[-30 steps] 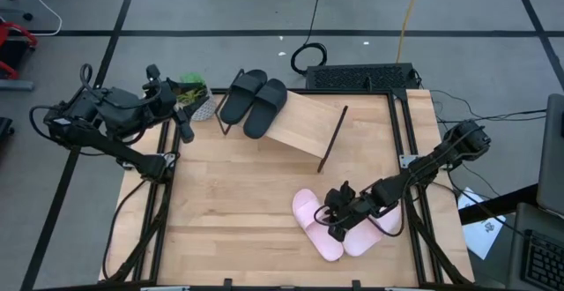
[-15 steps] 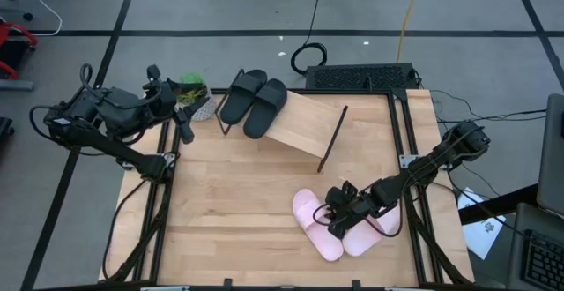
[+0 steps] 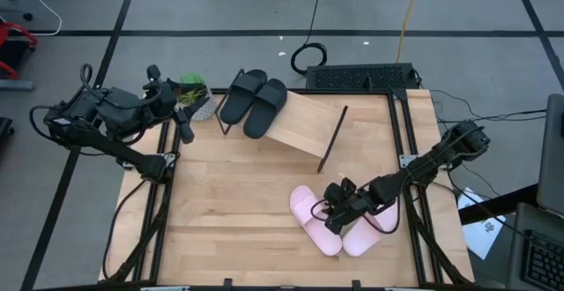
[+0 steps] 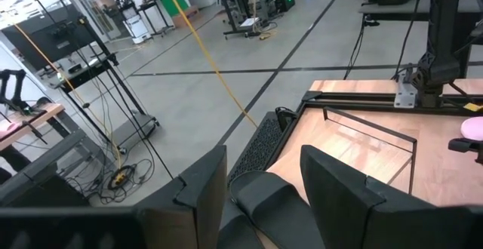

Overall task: Pick and place slides into the shelf
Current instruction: Put the left pink slipper on the shelf

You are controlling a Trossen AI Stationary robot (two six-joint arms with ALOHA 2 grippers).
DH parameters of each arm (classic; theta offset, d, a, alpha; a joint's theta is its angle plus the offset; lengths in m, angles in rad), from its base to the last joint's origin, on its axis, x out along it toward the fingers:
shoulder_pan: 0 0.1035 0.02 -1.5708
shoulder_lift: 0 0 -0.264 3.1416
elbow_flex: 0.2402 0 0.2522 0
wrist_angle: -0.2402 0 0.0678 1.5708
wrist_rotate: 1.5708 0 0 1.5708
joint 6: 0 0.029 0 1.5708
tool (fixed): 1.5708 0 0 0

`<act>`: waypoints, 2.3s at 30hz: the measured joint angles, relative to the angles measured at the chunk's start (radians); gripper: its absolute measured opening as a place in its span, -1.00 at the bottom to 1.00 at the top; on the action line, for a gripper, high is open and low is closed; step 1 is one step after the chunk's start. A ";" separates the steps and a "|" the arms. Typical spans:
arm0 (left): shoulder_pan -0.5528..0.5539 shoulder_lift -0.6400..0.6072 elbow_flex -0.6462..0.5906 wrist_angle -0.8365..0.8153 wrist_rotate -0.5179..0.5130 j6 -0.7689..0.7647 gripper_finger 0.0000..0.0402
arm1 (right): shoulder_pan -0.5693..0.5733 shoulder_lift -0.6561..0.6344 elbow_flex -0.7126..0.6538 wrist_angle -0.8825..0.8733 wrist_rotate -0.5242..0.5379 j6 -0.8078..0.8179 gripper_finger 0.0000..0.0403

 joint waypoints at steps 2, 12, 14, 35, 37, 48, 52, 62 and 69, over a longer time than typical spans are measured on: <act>0.000 0.000 0.000 0.000 0.000 0.000 -0.13 | 0.000 0.012 0.000 0.006 0.001 0.004 -0.40; 0.000 0.000 0.000 -0.006 0.001 0.000 -0.13 | -0.004 0.100 0.000 0.079 0.002 0.051 -0.41; 0.000 0.000 0.000 -0.006 0.001 0.000 -0.13 | -0.005 0.104 0.000 0.079 0.002 0.053 -0.46; 0.000 0.000 0.000 -0.075 0.001 -0.034 -0.13 | -0.005 0.055 0.016 0.127 0.055 0.051 -0.98; 0.000 0.000 0.000 -0.077 0.001 -0.035 -0.13 | -0.005 0.044 0.035 0.128 0.057 0.049 -0.98; 0.000 0.000 0.000 -0.081 -0.002 -0.036 -0.13 | -0.004 -0.029 0.330 -0.092 0.099 0.047 -0.99; 0.000 0.000 0.000 -0.081 -0.002 -0.044 -0.13 | -0.029 -0.032 0.548 -0.347 0.275 0.050 -0.99; 0.000 0.000 0.000 -0.080 -0.049 -0.117 -0.13 | -0.221 -0.035 0.822 -0.487 0.710 -0.101 -0.99; 0.000 0.000 0.000 -0.070 -0.112 -0.121 -0.13 | -0.375 -0.024 0.822 -0.392 0.727 -0.111 -0.99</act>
